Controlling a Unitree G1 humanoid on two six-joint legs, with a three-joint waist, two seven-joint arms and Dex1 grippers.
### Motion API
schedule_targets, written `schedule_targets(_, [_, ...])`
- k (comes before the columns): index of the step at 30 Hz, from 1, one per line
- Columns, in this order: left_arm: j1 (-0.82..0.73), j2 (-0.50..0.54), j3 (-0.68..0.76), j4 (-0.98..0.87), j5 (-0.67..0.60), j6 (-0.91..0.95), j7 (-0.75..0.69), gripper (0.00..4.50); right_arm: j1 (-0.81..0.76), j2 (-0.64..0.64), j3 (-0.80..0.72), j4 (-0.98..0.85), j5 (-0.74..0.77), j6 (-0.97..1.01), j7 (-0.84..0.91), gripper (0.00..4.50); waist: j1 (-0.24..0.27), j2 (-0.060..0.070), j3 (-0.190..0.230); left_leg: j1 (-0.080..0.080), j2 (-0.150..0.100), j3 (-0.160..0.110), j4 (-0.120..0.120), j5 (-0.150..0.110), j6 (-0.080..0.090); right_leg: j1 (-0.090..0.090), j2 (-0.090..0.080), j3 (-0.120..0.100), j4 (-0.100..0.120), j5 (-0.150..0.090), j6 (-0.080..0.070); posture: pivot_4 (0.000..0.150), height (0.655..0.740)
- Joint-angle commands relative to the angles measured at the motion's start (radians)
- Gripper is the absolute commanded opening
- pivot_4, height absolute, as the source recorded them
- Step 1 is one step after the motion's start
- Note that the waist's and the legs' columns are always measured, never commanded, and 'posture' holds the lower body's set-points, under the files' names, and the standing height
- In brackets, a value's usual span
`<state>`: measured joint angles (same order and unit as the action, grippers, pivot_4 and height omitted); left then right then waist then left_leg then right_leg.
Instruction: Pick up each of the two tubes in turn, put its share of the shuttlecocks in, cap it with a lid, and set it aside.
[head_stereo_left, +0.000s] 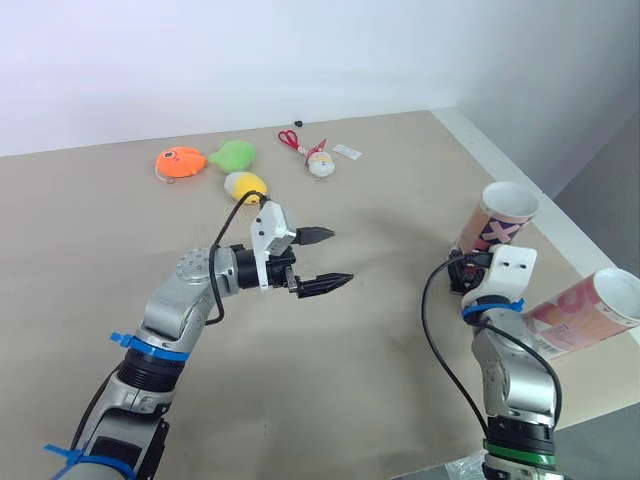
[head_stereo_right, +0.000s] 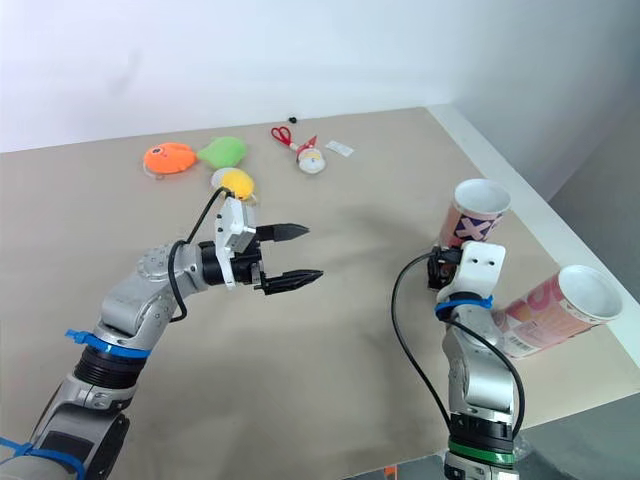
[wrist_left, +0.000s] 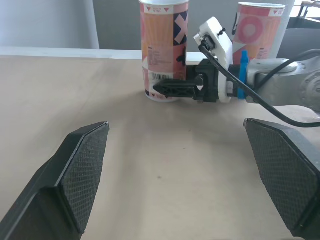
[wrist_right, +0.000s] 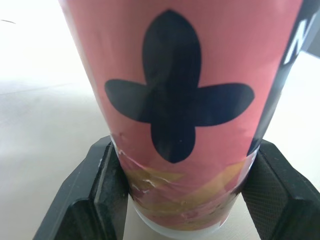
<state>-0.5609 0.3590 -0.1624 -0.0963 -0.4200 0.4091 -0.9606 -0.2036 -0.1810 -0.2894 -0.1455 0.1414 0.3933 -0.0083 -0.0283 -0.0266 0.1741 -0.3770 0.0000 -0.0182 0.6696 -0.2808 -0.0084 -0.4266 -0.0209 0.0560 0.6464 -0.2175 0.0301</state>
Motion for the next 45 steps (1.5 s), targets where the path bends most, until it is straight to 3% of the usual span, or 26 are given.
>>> schedule_targets(1, [-0.006, 0.003, 0.010, -0.016, 0.005, -0.023, 0.005, 4.50, 0.004, 0.017, 0.005, -0.055, 0.022, 0.015, -0.005, 2.85, 0.000, 0.000, 0.000, 0.000, 0.000, 0.000, 0.000, 0.000, 0.000, 0.000, 0.000, 0.000, 0.000, 0.000, 0.000, 0.150, 0.7400])
schedule_targets(7, [-0.001, -0.002, 0.008, -0.023, 0.008, -0.020, 0.013, 4.50, 0.042, 0.061, 0.014, -0.078, 0.048, 0.076, -0.007, 2.85, 0.000, 0.000, 0.000, 0.000, 0.000, 0.000, 0.000, 0.000, 0.000, 0.000, -0.001, 0.000, 0.000, 0.000, 0.001, 0.150, 0.7400])
schedule_targets(8, [0.000, -0.003, 0.008, -0.026, 0.007, -0.019, 0.015, 4.50, 0.050, 0.063, 0.017, -0.085, 0.049, 0.084, -0.008, 3.78, 0.000, 0.000, 0.000, 0.000, 0.001, 0.000, 0.000, 0.000, 0.000, 0.001, -0.001, 0.000, 0.000, 0.000, 0.001, 0.150, 0.7400])
schedule_targets(10, [0.000, -0.005, 0.008, -0.029, 0.006, -0.018, 0.019, 4.50, 0.065, 0.066, 0.022, -0.101, 0.048, 0.097, -0.007, 4.45, 0.001, 0.000, 0.000, 0.000, 0.001, 0.000, 0.000, 0.000, 0.000, 0.001, -0.001, 0.000, 0.000, 0.000, 0.001, 0.150, 0.7400])
schedule_targets(17, [0.002, -0.005, 0.008, -0.026, 0.006, -0.018, 0.015, 4.50, 0.108, 0.062, 0.029, -0.154, 0.059, 0.136, 0.004, 4.48, 0.001, 0.000, -0.001, 0.000, 0.001, 0.000, 0.001, 0.000, 0.000, 0.001, -0.001, 0.000, 0.000, 0.000, 0.002, 0.150, 0.7400])
schedule_targets(23, [0.040, 0.019, 0.029, -0.020, 0.010, -0.020, 0.023, 4.50, 0.257, 0.038, 0.041, -0.359, 0.130, 0.224, 0.081, 4.48, 0.002, 0.000, -0.001, 0.000, 0.001, -0.001, 0.000, 0.000, 0.000, 0.001, -0.001, 0.000, 0.000, 0.000, 0.002, 0.150, 0.7400])
schedule_targets(28, [0.161, 0.056, 0.077, -0.034, 0.026, -0.041, 0.070, 4.50, 0.361, -0.052, 0.131, -0.479, 0.224, 0.184, 0.295, 4.48, -0.010, 0.002, -0.002, 0.001, 0.001, 0.000, 0.001, -0.001, 0.002, 0.002, -0.002, 0.001, 0.000, -0.004, 0.007, 0.150, 0.7400])
schedule_targets(32, [0.310, 0.080, 0.141, -0.110, 0.046, -0.092, 0.134, 4.50, 0.234, -0.180, 0.238, -0.400, 0.254, 0.096, 0.536, 4.48, -0.020, 0.001, -0.001, 0.002, 0.001, 0.001, 0.002, 0.000, 0.002, 0.002, -0.002, 0.002, 0.000, -0.001, 0.009, 0.150, 0.7400])
schedule_targets(40, [0.560, 0.075, 0.229, -0.216, 0.114, -0.191, 0.287, 4.50, 0.078, -0.178, 0.300, -0.163, 0.223, -0.036, 0.618, 4.48, -0.009, 0.000, -0.001, 0.003, 0.002, -0.001, 0.002, 0.002, 0.003, 0.004, -0.002, -0.001, 0.000, 0.000, 0.007, 0.150, 0.7400])
schedule_targets(45, [0.594, 0.058, 0.240, -0.253, 0.080, -0.176, 0.328, 4.50, 0.074, -0.174, 0.321, -0.124, 0.216, -0.077, 0.644, 4.48, 0.005, 0.000, 0.000, 0.002, 0.000, -0.001, 0.002, 0.002, 0.003, 0.003, -0.004, 0.000, -0.001, 0.002, 0.005, 0.150, 0.7400])
